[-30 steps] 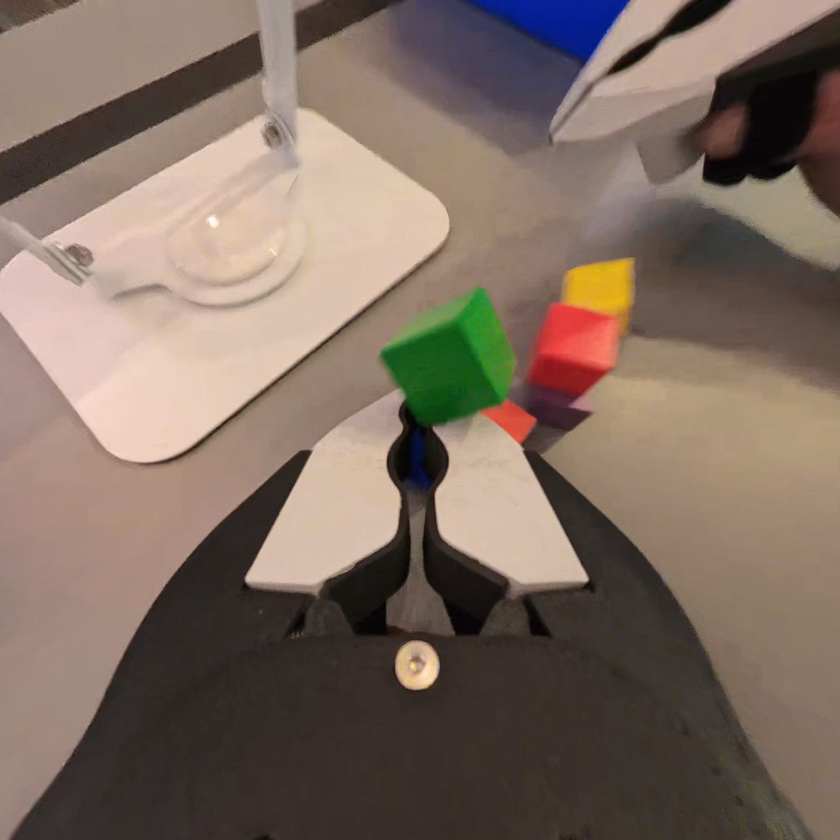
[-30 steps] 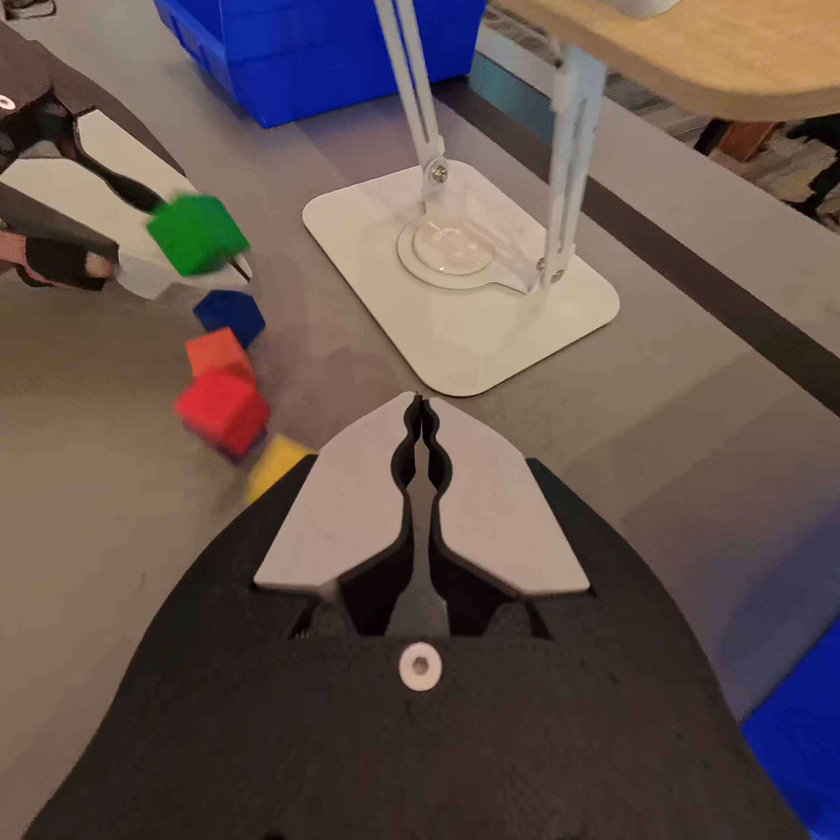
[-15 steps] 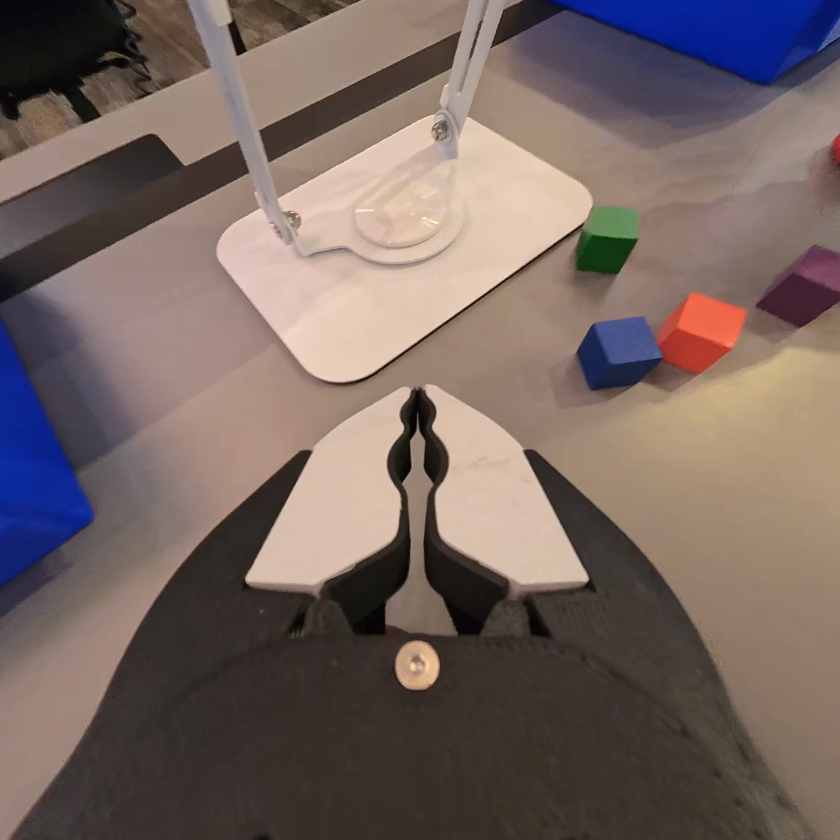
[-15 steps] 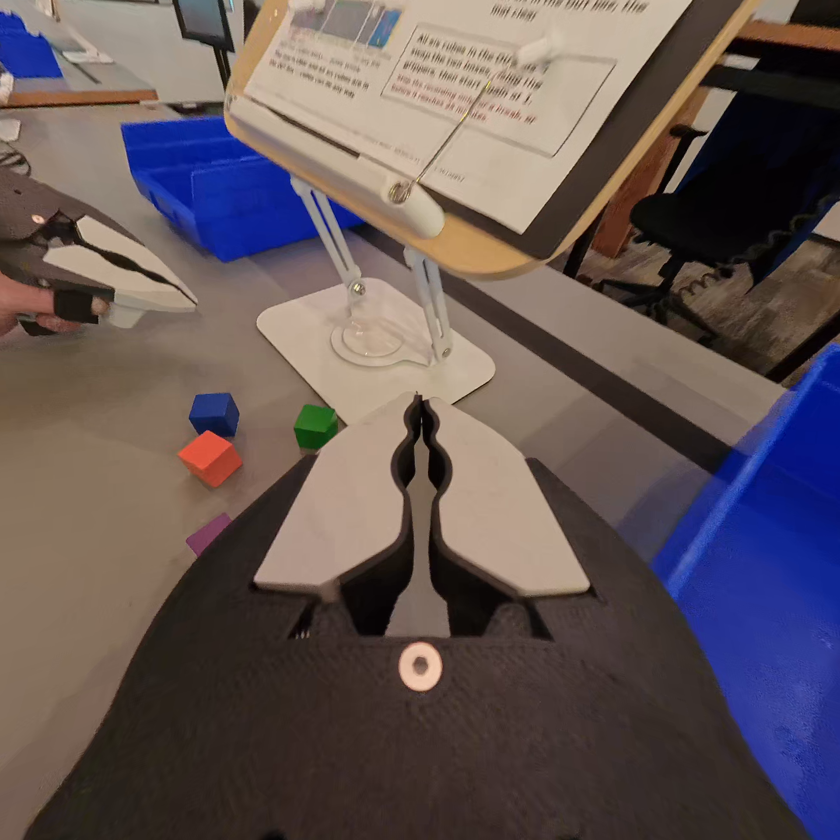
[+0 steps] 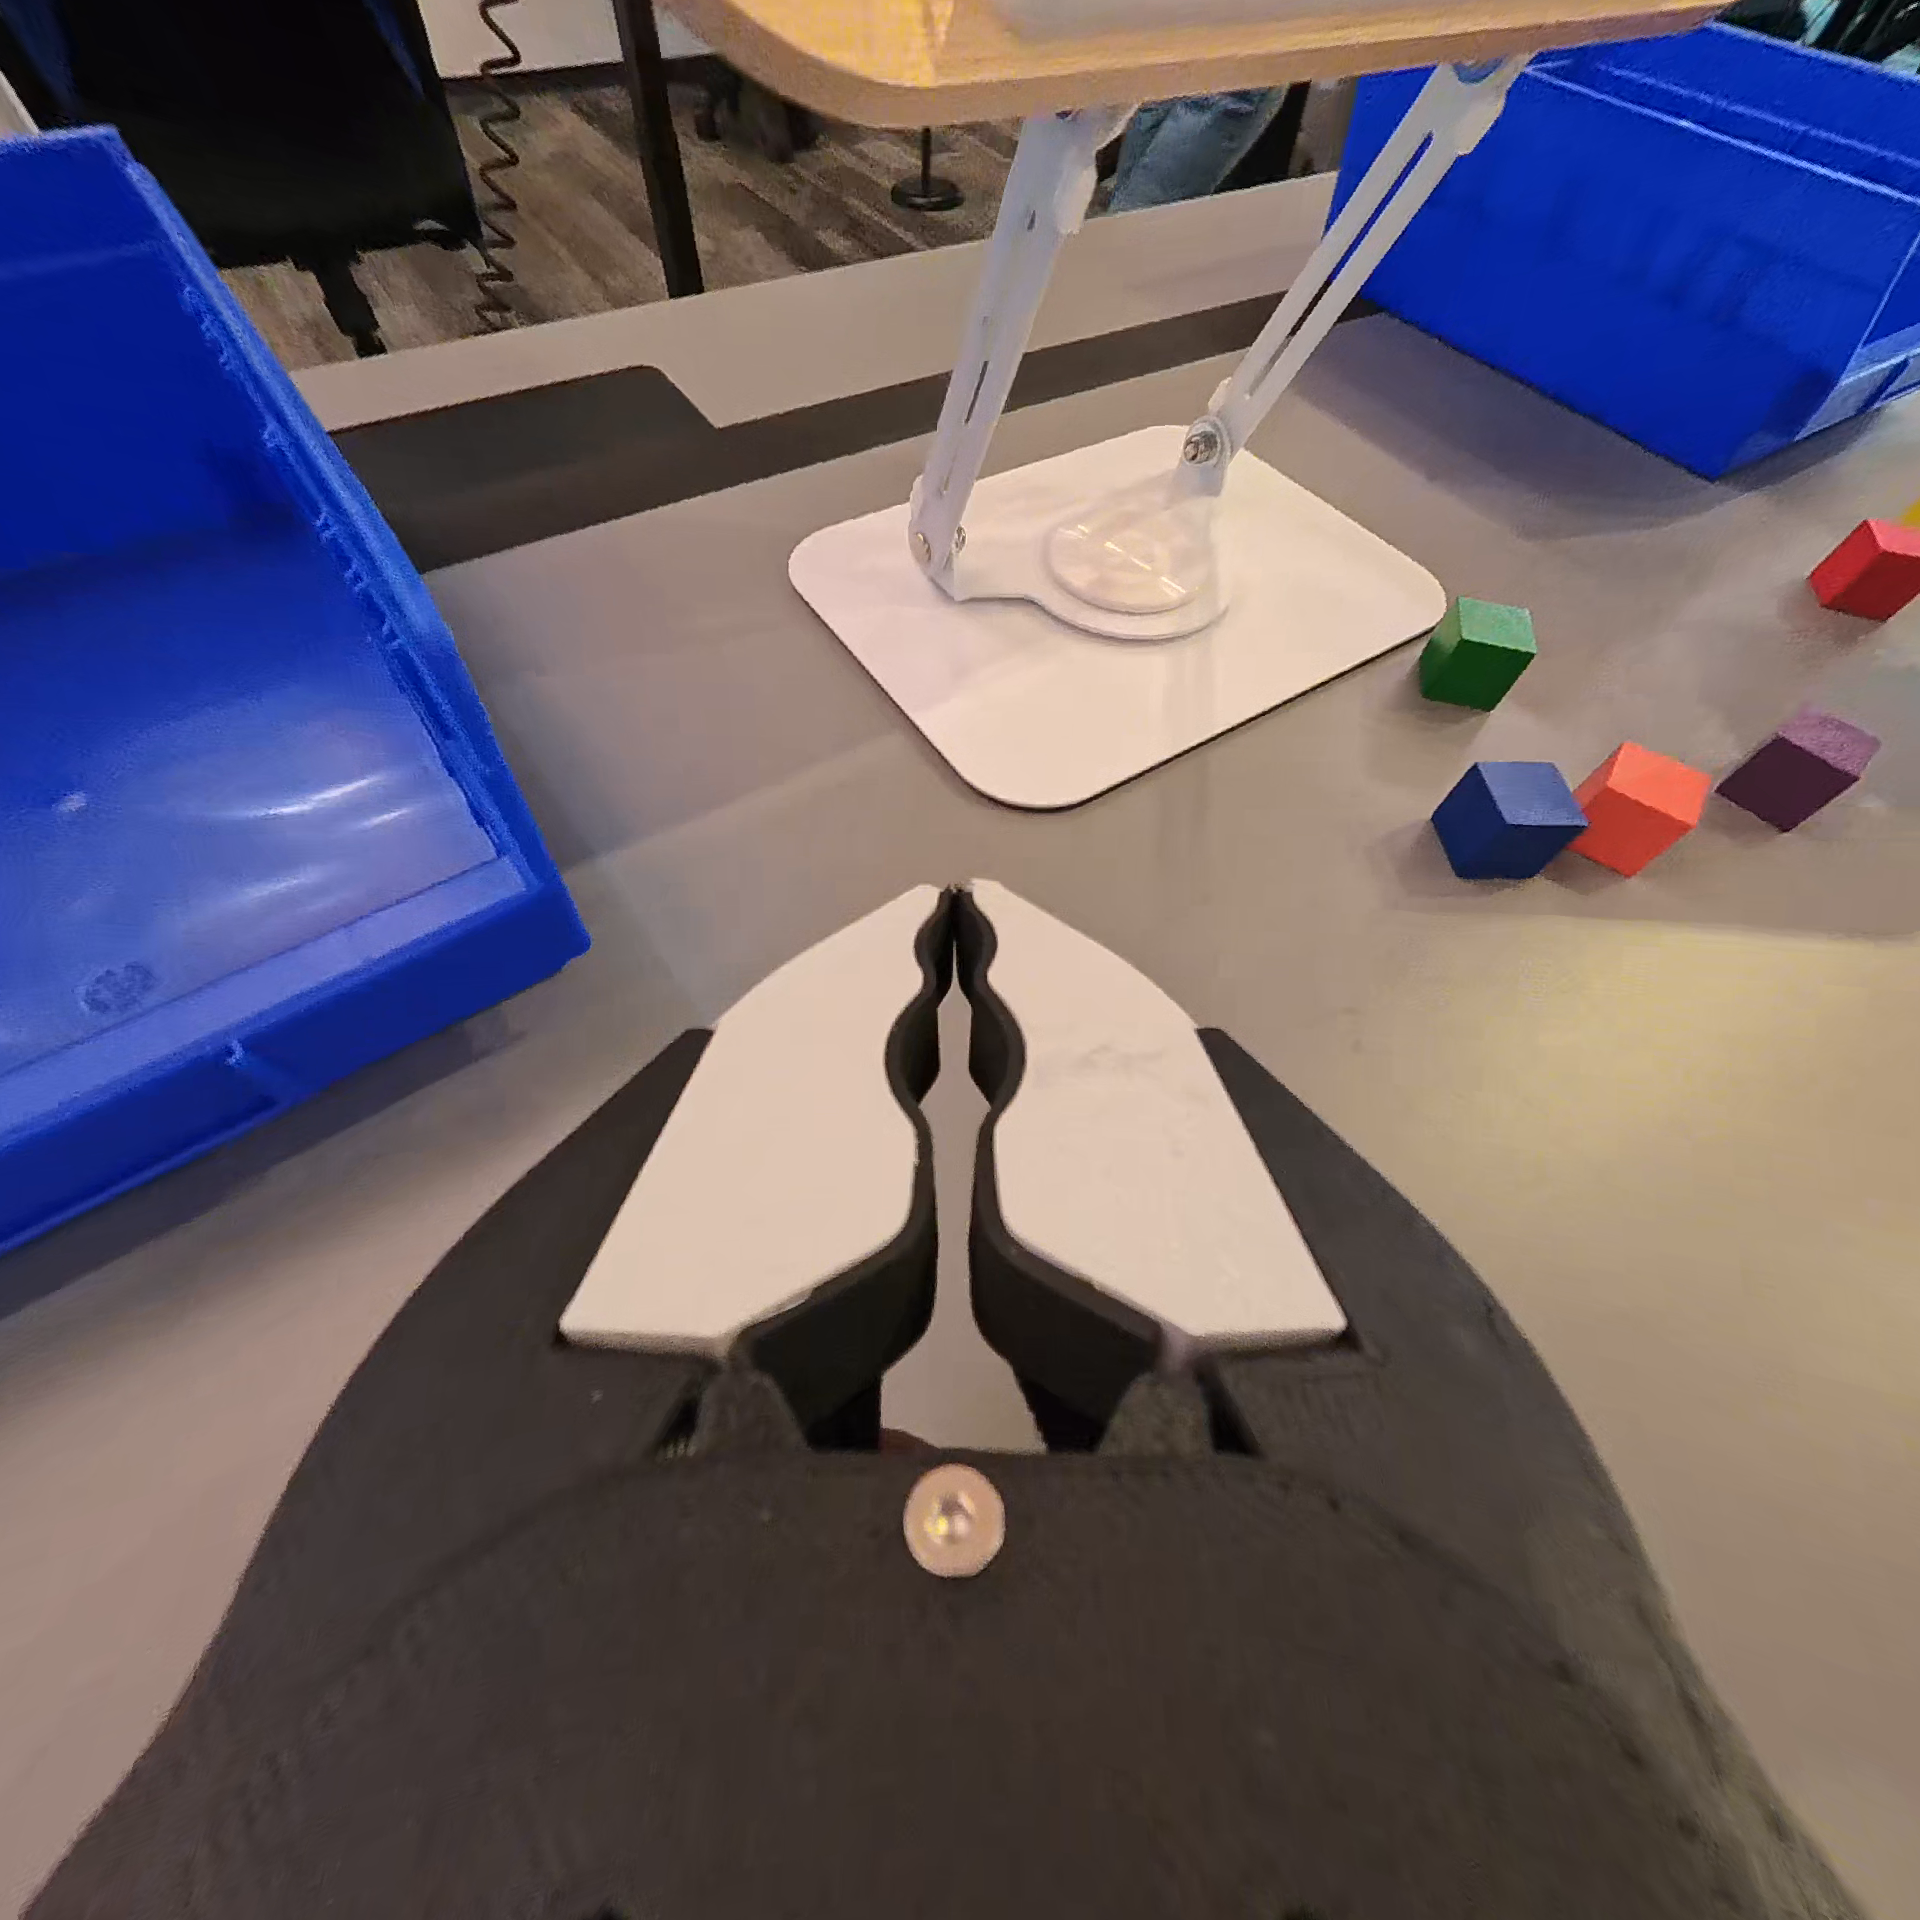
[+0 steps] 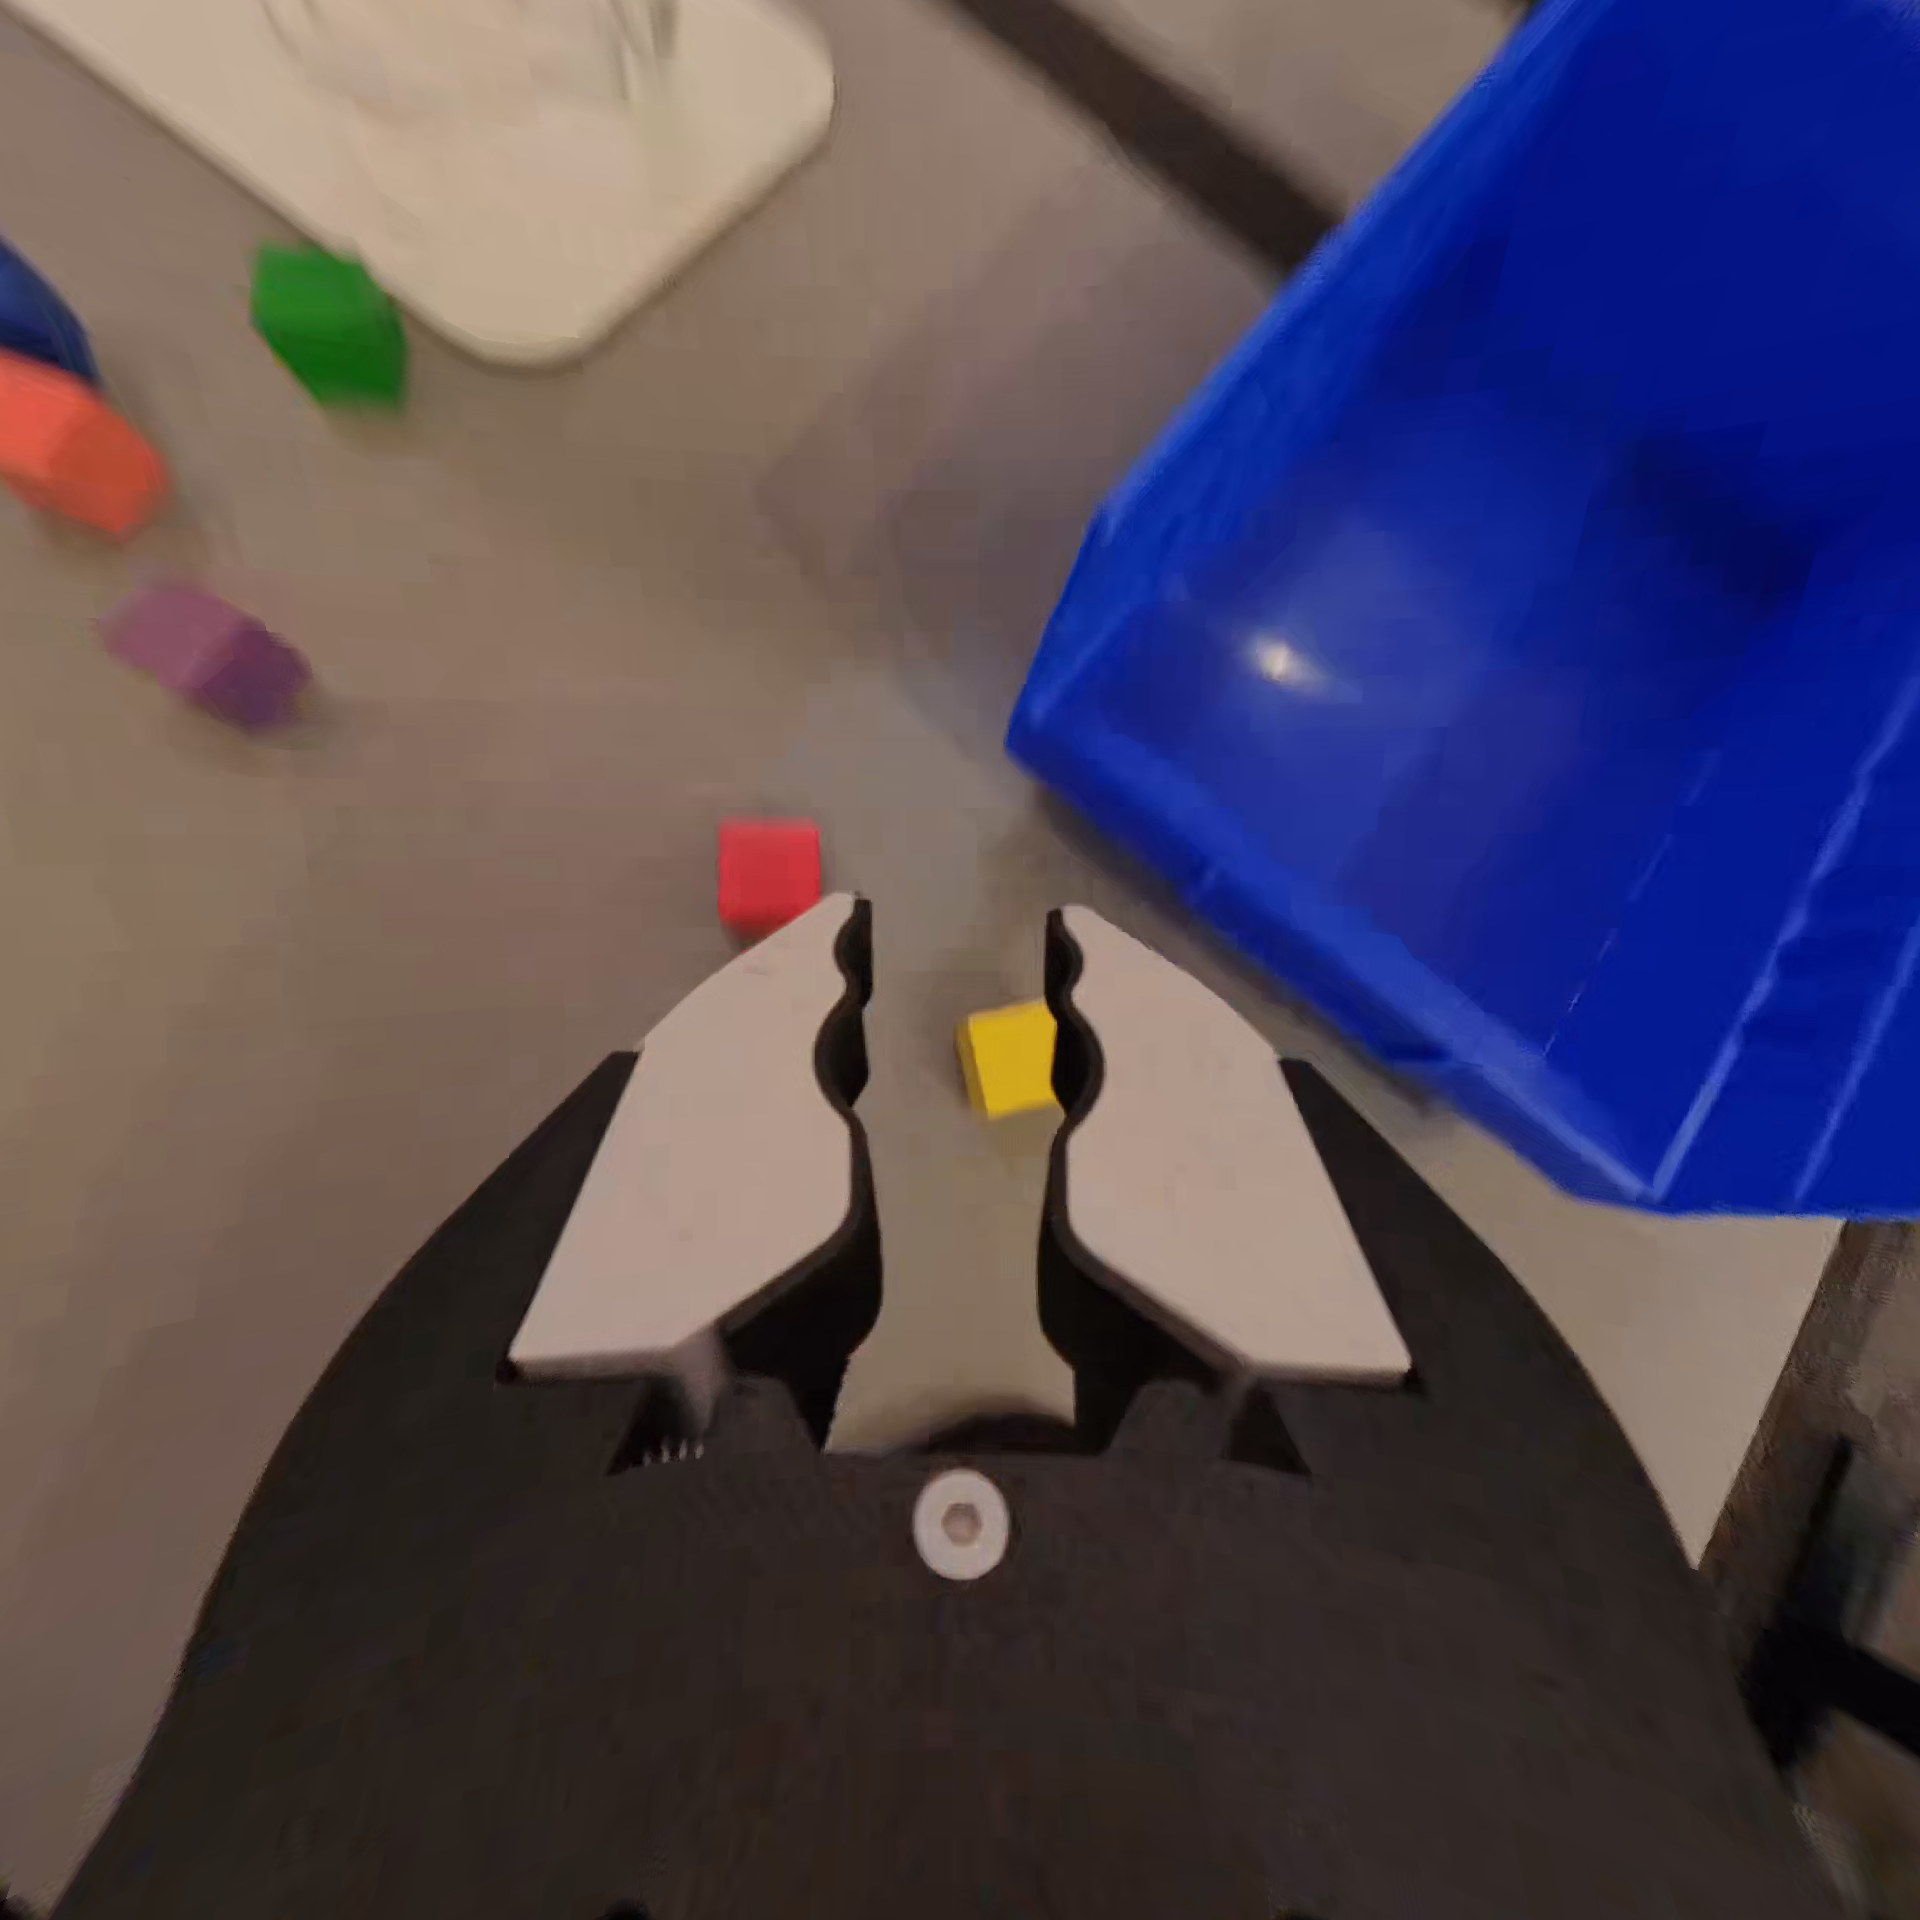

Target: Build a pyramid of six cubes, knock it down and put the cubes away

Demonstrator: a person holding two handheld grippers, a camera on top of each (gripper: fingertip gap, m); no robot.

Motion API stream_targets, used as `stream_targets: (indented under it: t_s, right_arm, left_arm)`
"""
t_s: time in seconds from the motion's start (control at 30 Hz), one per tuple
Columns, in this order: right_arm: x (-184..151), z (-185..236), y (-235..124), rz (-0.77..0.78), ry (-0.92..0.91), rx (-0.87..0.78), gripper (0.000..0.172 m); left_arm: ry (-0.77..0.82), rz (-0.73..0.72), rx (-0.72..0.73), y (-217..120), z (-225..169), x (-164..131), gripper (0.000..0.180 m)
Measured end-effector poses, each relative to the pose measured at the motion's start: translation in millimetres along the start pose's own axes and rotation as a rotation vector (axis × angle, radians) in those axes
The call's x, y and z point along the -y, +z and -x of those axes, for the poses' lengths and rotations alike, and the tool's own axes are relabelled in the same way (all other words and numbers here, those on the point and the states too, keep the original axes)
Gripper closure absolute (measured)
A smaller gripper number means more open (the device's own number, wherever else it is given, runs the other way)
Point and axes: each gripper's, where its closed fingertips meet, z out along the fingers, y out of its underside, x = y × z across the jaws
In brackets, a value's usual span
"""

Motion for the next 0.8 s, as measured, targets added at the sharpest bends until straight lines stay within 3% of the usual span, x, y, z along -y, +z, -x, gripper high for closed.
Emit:
stream_targets:
  t_s: [0.2,0.33,0.4,0.53,0.6,0.7,0.8]
  right_arm:
    - [-63,-5,27,0.313,-0.121,0.063,0.128]
    - [-75,-16,44,0.382,-0.163,0.069,0.127]
    - [-78,-13,51,0.394,-0.161,0.113,0.143]
    - [-82,-15,47,0.422,-0.128,0.132,0.143]
    - [-65,-12,32,0.368,-0.124,0.142,0.143]
    - [-7,-24,7,0.198,-0.134,0.092,0.143]
    - [47,-57,12,0.107,-0.102,0.023,0.143]
  left_arm:
    - [0.043,0.03,-0.017,10,-9,-3,0.18]
    - [0.057,0.037,-0.018,13,-12,-4,0.18]
    - [0.054,0.035,-0.023,14,-13,-5,0.18]
    - [0.061,0.044,-0.015,17,-13,-7,0.18]
    - [0.069,0.05,-0.011,19,-14,-9,0.18]
    - [0.076,0.057,-0.021,25,-18,-10,0.18]
    - [0.09,0.081,-0.038,32,-23,-13,0.18]
